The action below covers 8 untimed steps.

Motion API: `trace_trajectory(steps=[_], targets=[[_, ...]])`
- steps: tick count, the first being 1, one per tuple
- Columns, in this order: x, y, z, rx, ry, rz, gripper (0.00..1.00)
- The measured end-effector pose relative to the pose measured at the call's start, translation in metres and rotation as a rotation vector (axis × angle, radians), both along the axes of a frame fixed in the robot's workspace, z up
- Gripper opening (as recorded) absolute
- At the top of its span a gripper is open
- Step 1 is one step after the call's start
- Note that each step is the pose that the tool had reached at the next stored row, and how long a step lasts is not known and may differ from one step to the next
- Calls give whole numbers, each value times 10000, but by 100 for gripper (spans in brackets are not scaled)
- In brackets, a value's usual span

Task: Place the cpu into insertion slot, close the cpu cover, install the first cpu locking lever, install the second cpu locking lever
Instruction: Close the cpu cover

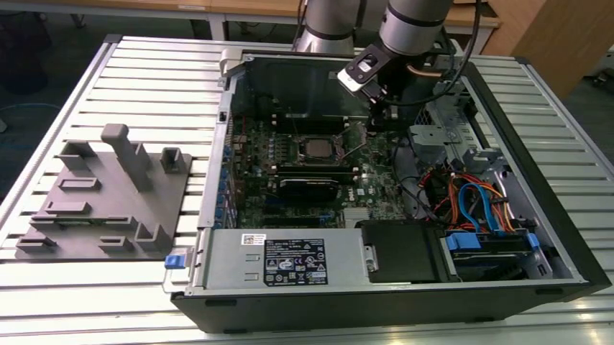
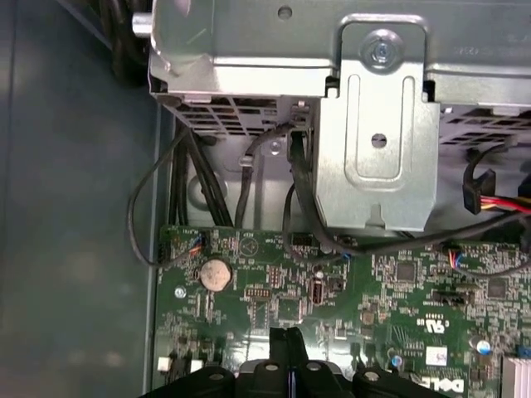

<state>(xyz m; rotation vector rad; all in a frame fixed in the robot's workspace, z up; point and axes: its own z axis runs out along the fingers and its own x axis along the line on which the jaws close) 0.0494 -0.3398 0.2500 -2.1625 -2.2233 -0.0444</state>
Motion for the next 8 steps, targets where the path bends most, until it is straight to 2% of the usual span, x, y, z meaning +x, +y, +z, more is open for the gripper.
trace_trajectory(steps=[8], targets=[[-94, 0, 65, 84, 1, 0, 10]])
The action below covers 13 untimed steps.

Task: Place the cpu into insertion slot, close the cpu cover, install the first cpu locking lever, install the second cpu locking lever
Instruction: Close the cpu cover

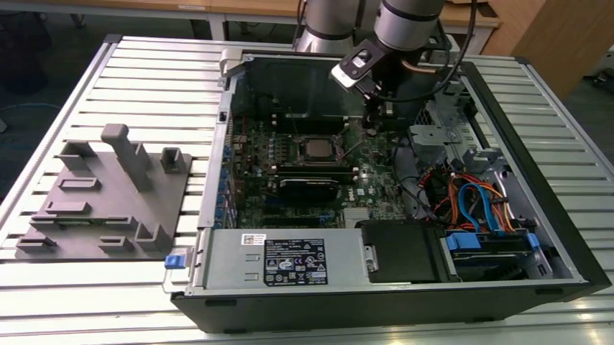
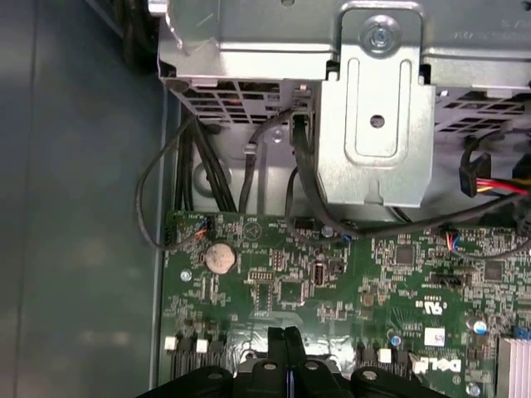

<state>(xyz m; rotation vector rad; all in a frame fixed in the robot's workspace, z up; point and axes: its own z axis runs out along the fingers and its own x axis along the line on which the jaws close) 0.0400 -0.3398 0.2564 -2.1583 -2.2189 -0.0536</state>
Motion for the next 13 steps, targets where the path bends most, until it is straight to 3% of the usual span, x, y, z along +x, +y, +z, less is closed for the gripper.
trace_trajectory(steps=[13], targets=[[-172, 2, 6, 43, 0, 0, 10]])
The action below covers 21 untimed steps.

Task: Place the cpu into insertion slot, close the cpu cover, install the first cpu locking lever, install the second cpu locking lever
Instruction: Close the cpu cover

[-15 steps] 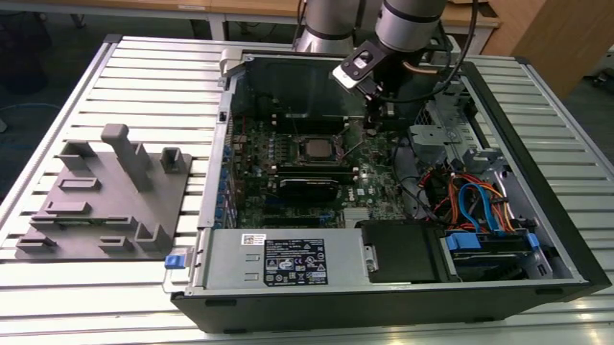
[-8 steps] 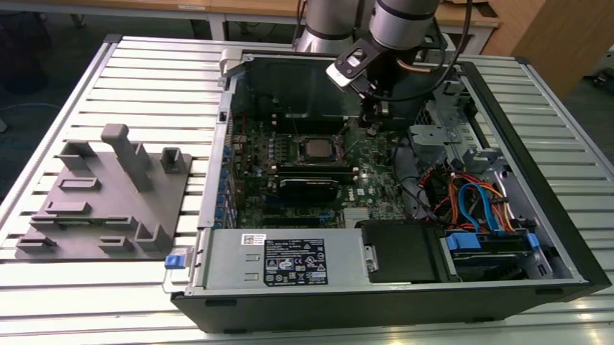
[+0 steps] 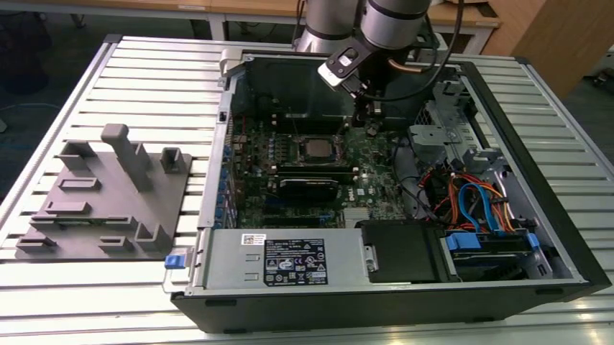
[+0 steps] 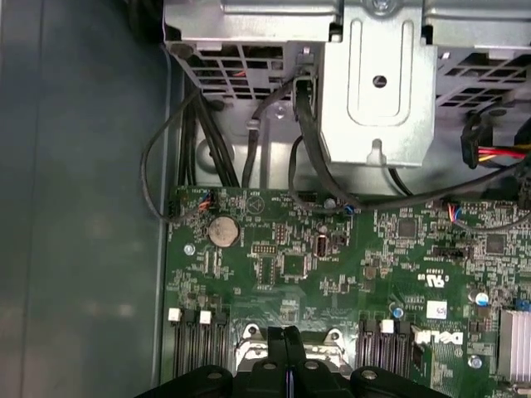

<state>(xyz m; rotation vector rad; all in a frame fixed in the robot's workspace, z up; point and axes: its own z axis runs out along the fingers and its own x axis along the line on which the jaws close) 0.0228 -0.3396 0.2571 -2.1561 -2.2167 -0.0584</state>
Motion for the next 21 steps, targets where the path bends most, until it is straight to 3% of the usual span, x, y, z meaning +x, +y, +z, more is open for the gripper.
trace_trajectory(steps=[21], targets=[[-202, 14, -1, 5, 0, 0, 10]])
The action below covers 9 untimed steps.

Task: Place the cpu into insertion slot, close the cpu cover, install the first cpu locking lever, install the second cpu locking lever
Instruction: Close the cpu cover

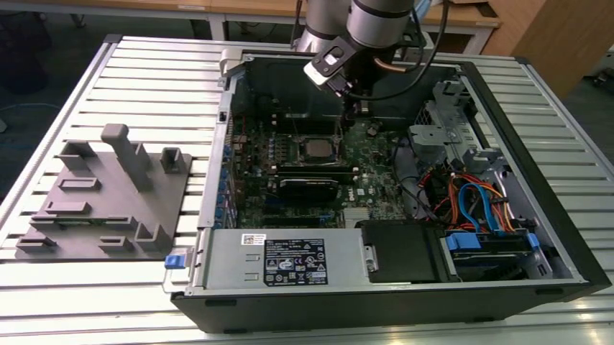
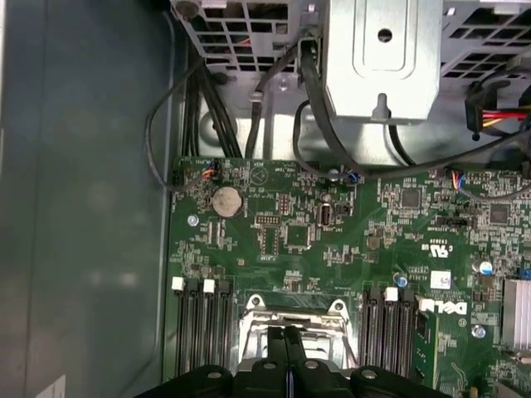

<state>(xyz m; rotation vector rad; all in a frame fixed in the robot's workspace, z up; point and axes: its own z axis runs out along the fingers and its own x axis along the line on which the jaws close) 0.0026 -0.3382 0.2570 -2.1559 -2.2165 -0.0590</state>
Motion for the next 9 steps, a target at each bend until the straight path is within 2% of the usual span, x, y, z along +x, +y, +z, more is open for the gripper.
trace_trajectory(steps=[9], targets=[[-92, 17, -5, 0, 0, 1, 10]])
